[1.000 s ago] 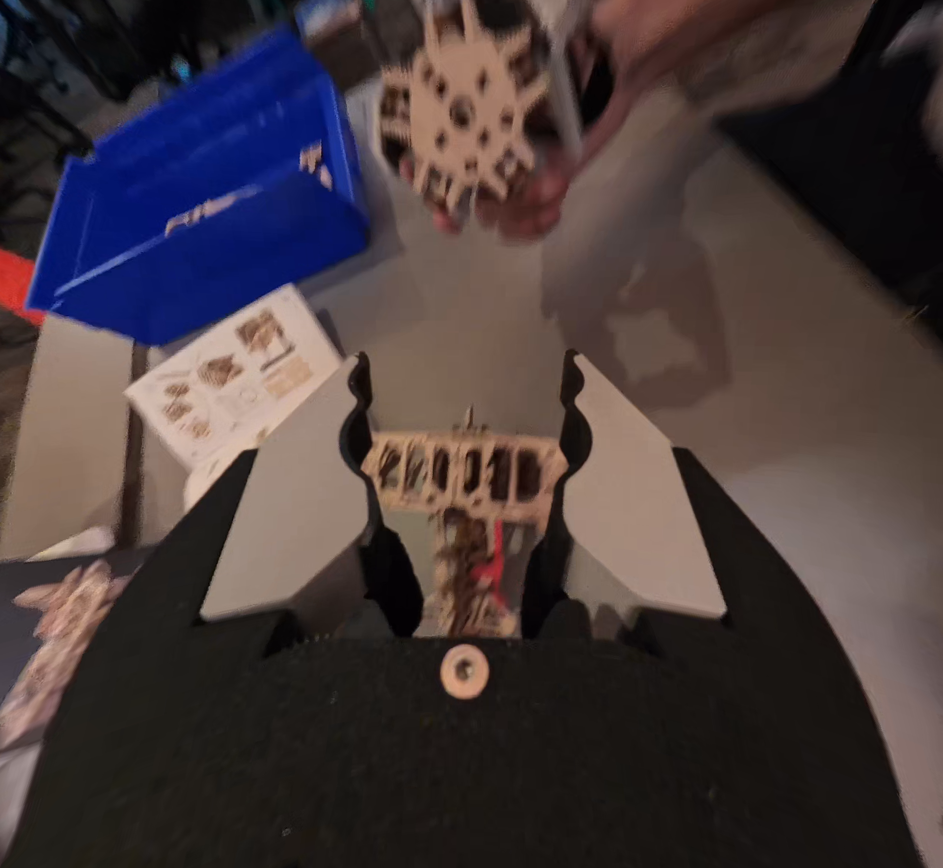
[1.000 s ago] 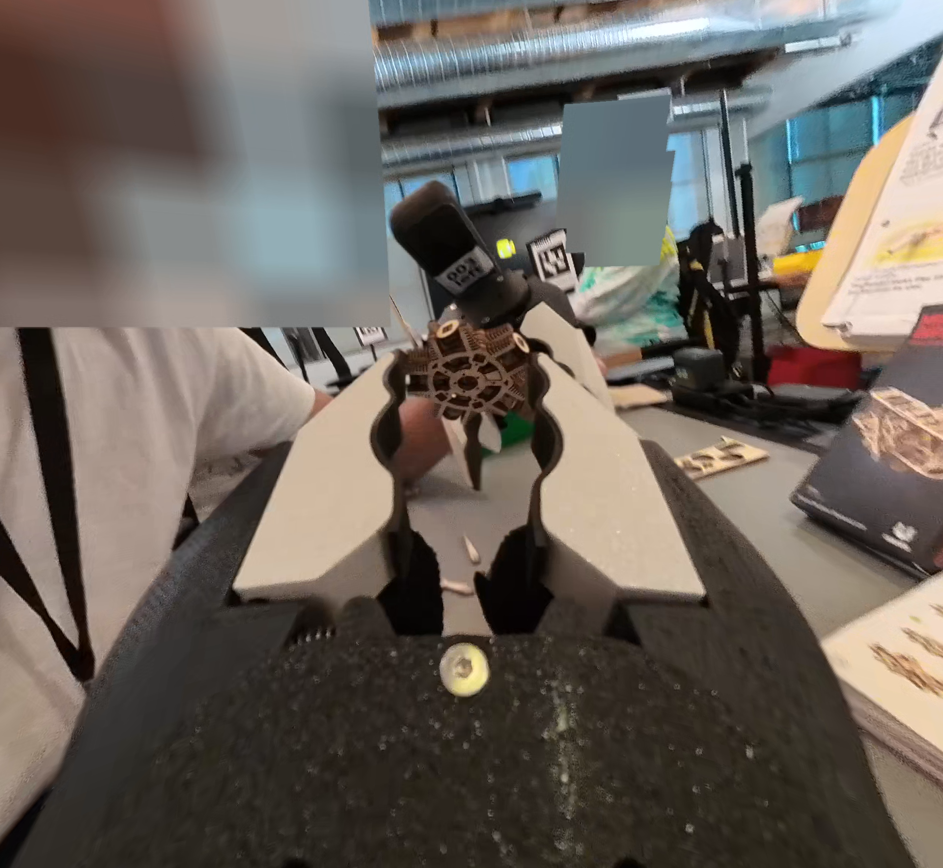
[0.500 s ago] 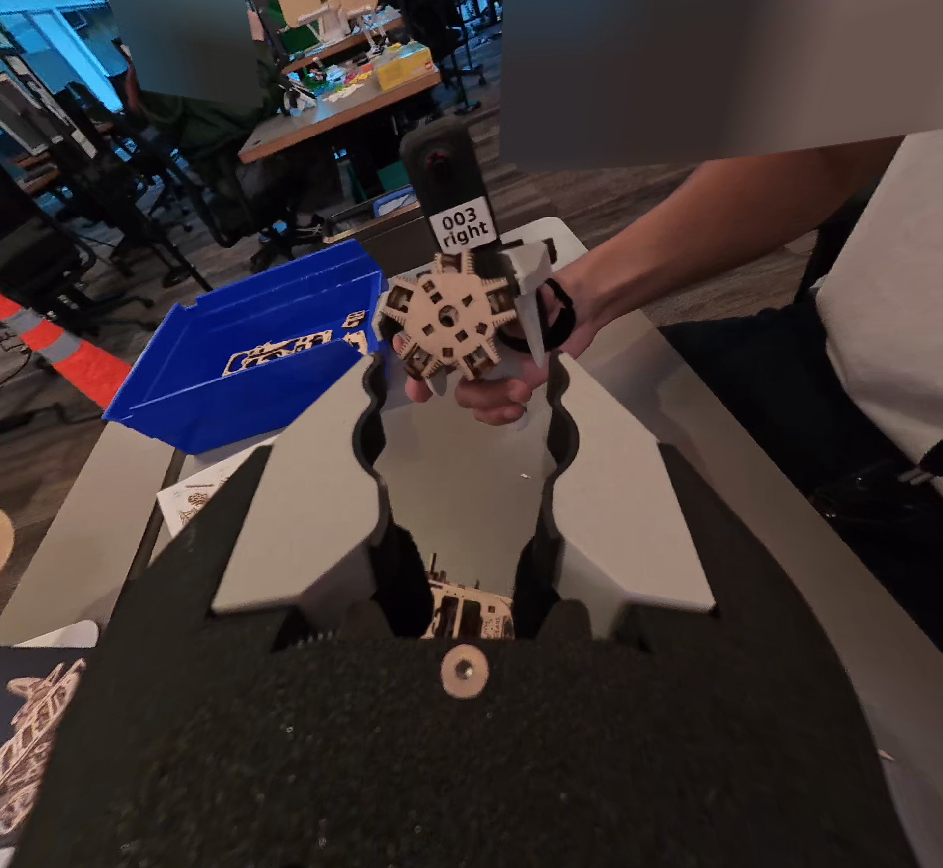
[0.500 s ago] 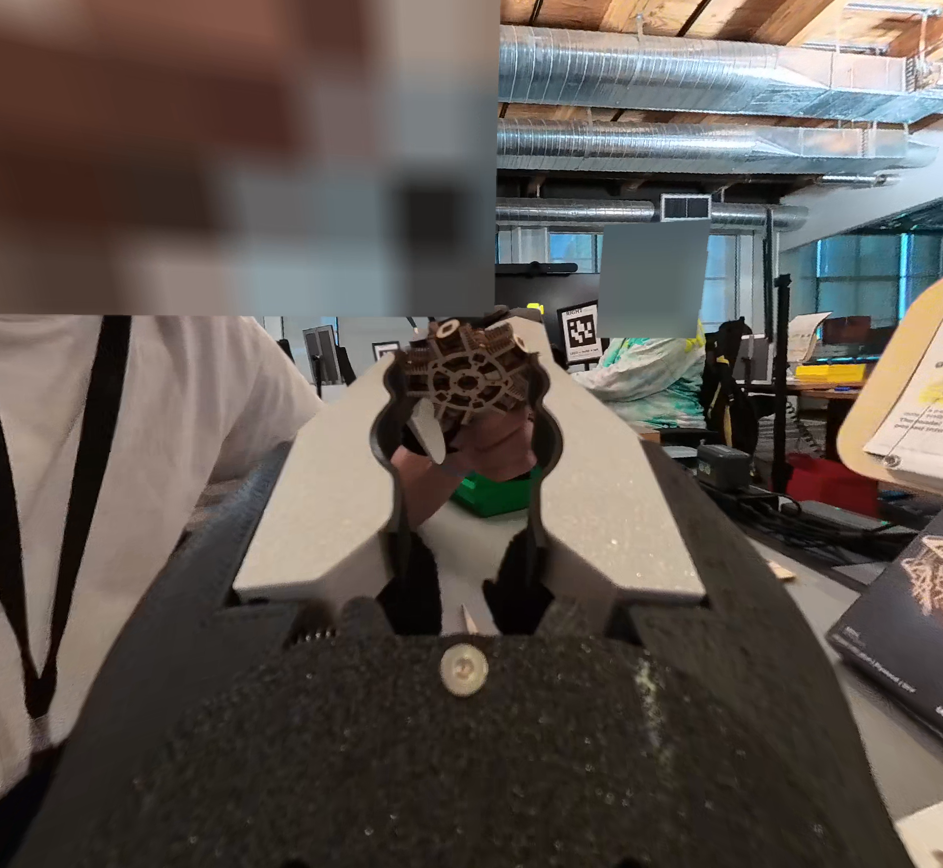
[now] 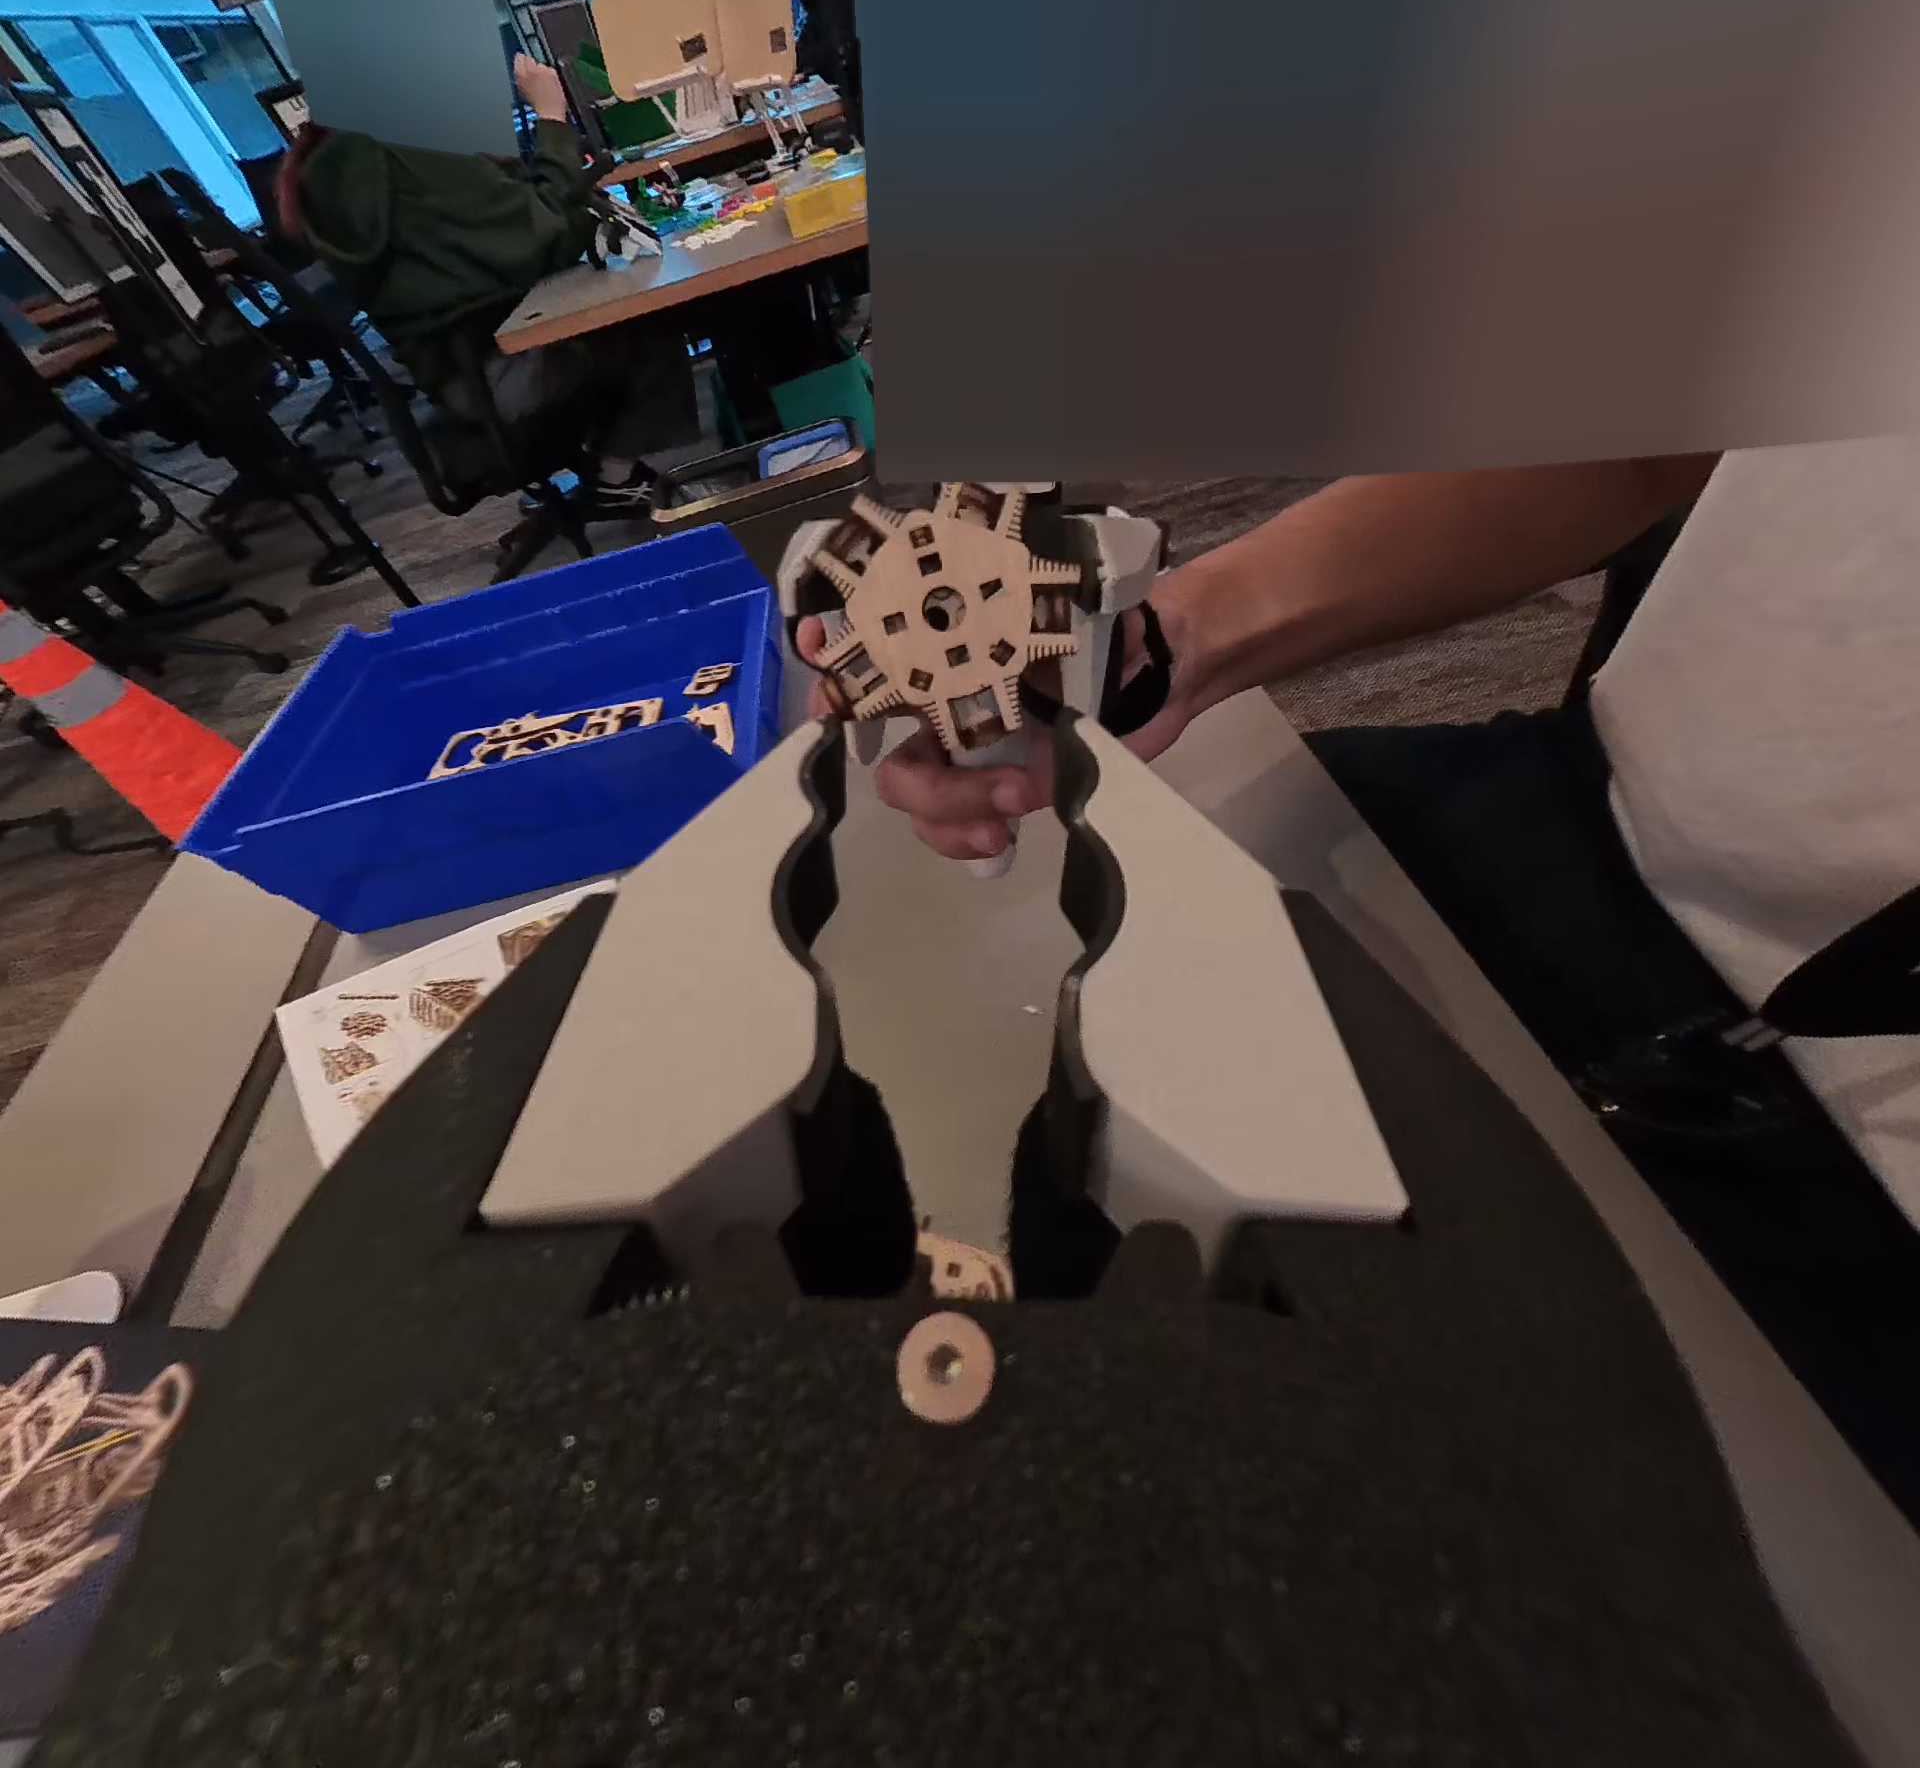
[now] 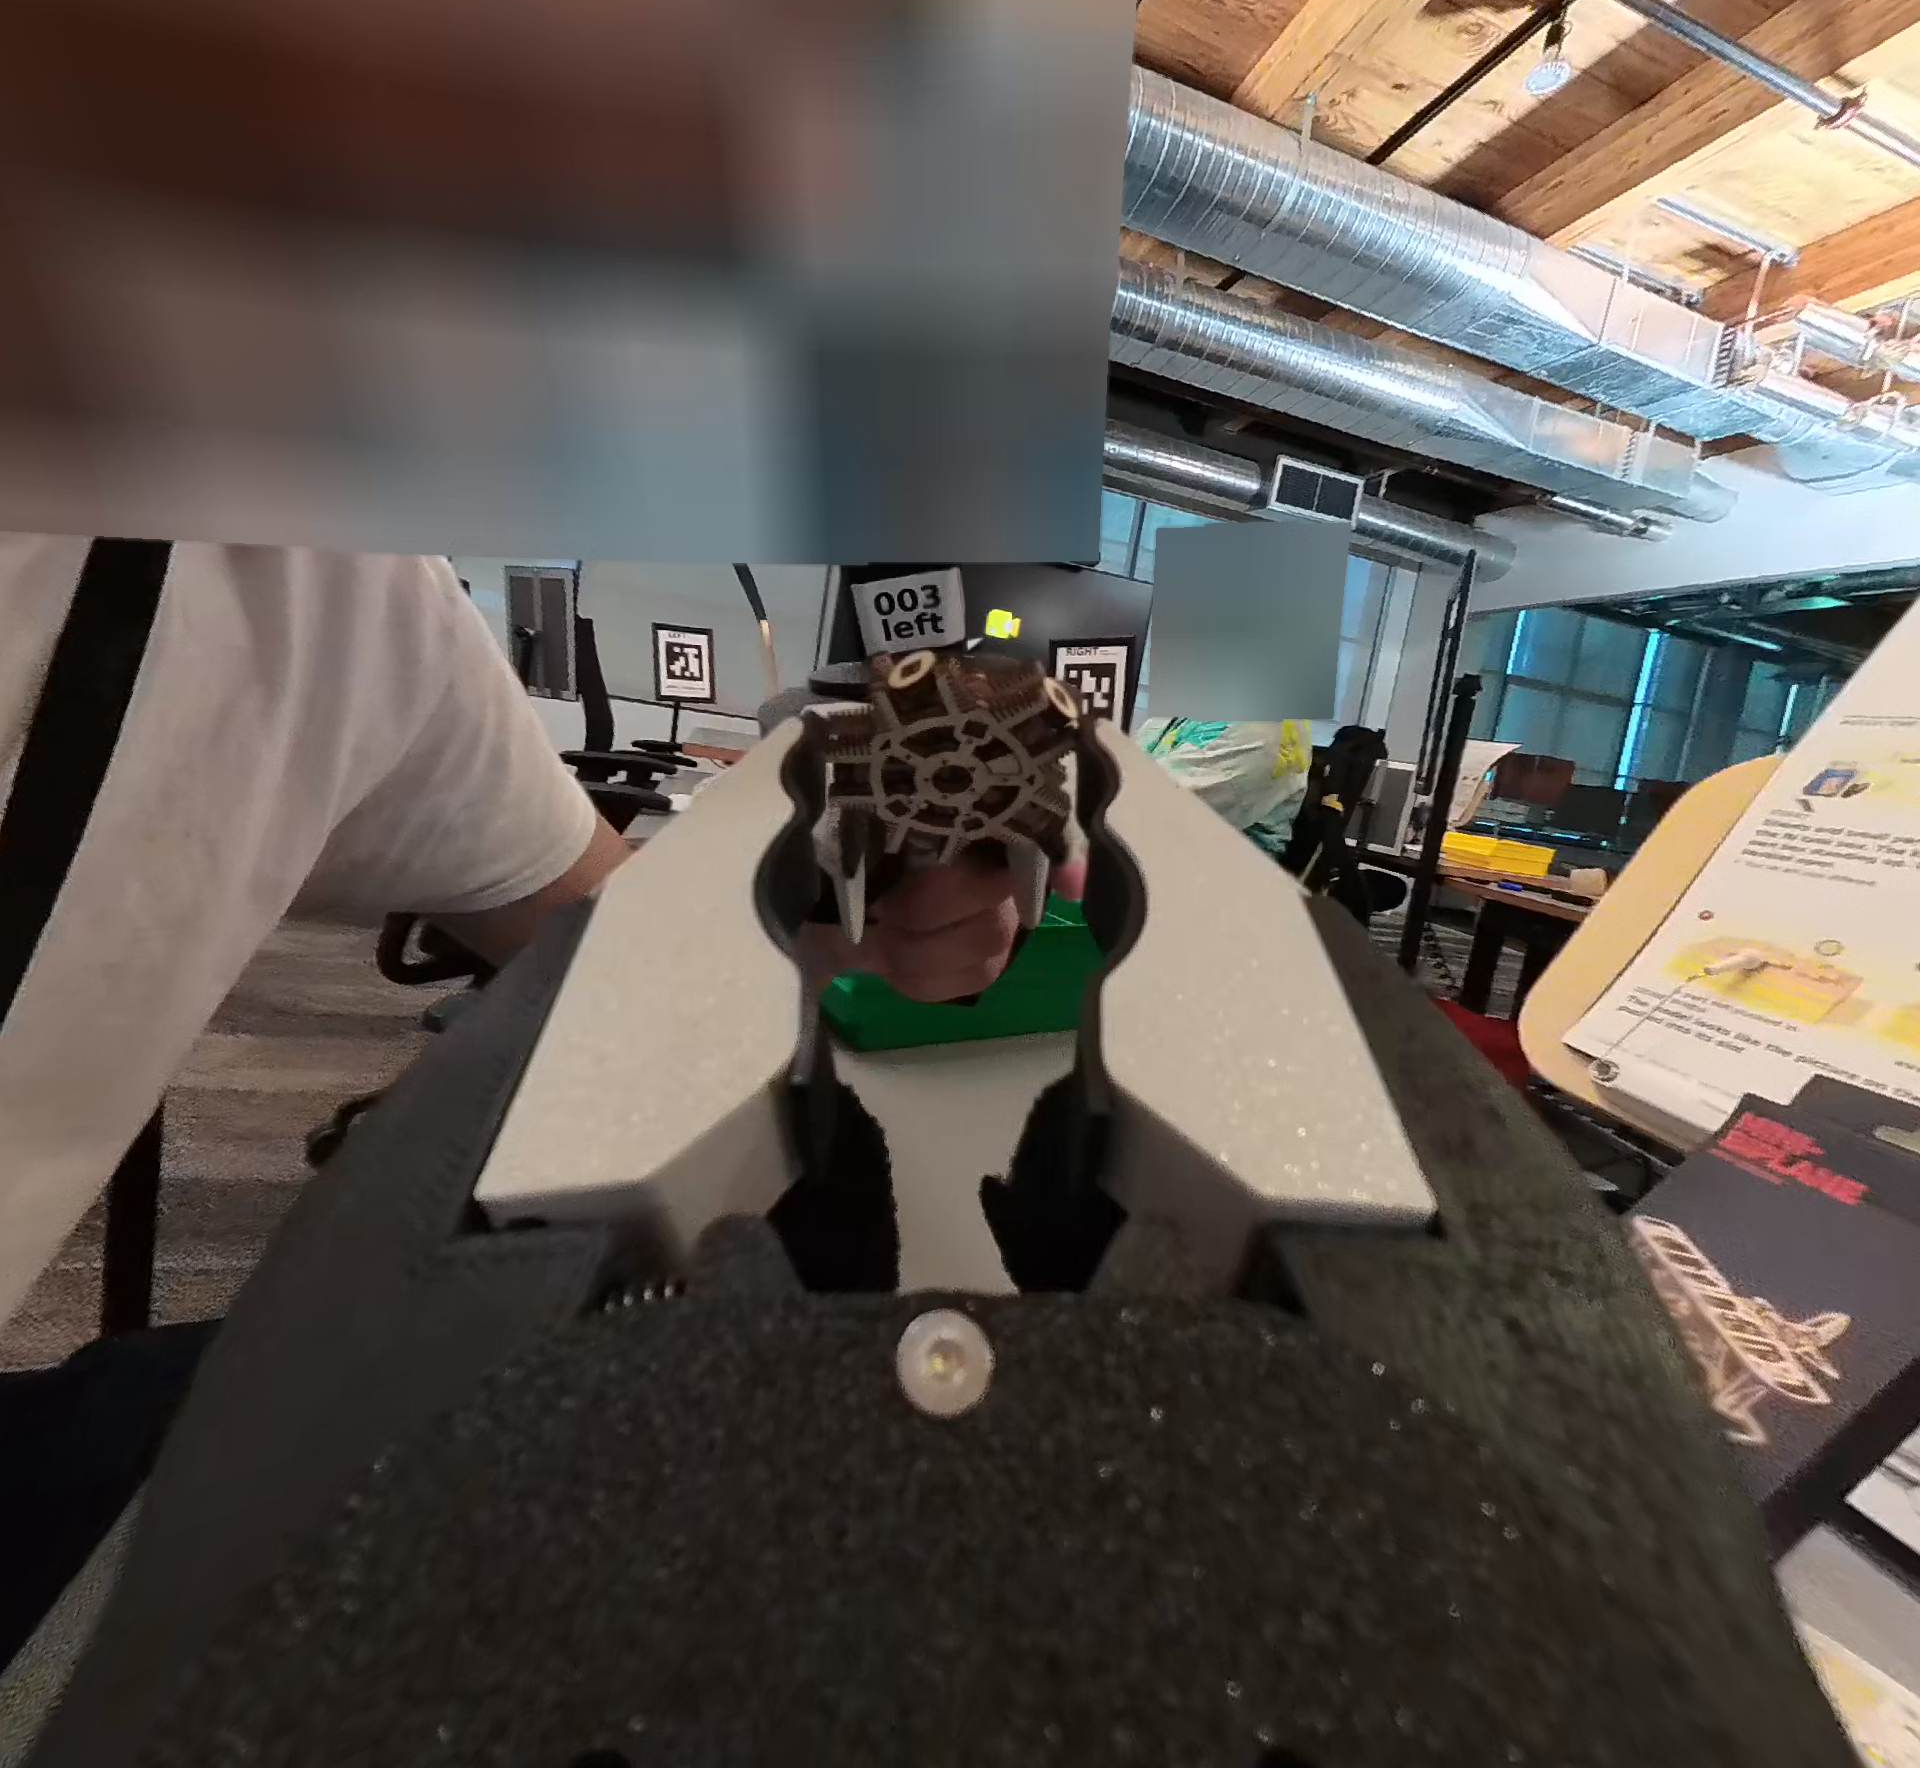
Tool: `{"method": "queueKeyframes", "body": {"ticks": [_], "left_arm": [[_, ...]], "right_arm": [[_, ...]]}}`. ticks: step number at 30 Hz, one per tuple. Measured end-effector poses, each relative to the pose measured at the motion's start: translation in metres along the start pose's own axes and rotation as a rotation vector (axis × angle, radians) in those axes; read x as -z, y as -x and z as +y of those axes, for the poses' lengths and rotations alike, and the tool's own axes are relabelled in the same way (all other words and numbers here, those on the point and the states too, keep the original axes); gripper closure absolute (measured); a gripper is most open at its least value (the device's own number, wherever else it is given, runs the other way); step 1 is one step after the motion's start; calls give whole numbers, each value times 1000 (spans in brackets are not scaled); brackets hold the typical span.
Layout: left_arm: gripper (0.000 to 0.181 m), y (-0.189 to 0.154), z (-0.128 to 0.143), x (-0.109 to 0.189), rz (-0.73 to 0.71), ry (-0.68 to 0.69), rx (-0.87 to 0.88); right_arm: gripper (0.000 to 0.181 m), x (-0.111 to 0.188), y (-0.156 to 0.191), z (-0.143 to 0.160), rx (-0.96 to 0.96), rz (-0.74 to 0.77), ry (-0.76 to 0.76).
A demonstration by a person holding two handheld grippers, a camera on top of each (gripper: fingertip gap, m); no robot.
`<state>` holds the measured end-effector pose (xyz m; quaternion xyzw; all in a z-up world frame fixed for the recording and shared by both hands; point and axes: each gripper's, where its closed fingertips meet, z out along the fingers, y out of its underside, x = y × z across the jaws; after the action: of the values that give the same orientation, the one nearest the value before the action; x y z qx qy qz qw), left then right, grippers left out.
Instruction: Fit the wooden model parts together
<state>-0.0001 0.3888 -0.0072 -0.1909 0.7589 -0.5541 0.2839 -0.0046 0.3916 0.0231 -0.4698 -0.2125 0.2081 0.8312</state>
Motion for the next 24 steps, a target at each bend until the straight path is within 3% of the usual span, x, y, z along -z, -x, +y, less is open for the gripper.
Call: {"method": "queueKeyframes", "body": {"ticks": [13, 24], "left_arm": [[165, -6, 3, -2, 29, 27, 21], [167, -1, 13, -5, -2, 59, -11]], "right_arm": [[134, 1, 0, 2, 34, 9, 28], [134, 4, -3, 10, 74, 23, 89]]}}
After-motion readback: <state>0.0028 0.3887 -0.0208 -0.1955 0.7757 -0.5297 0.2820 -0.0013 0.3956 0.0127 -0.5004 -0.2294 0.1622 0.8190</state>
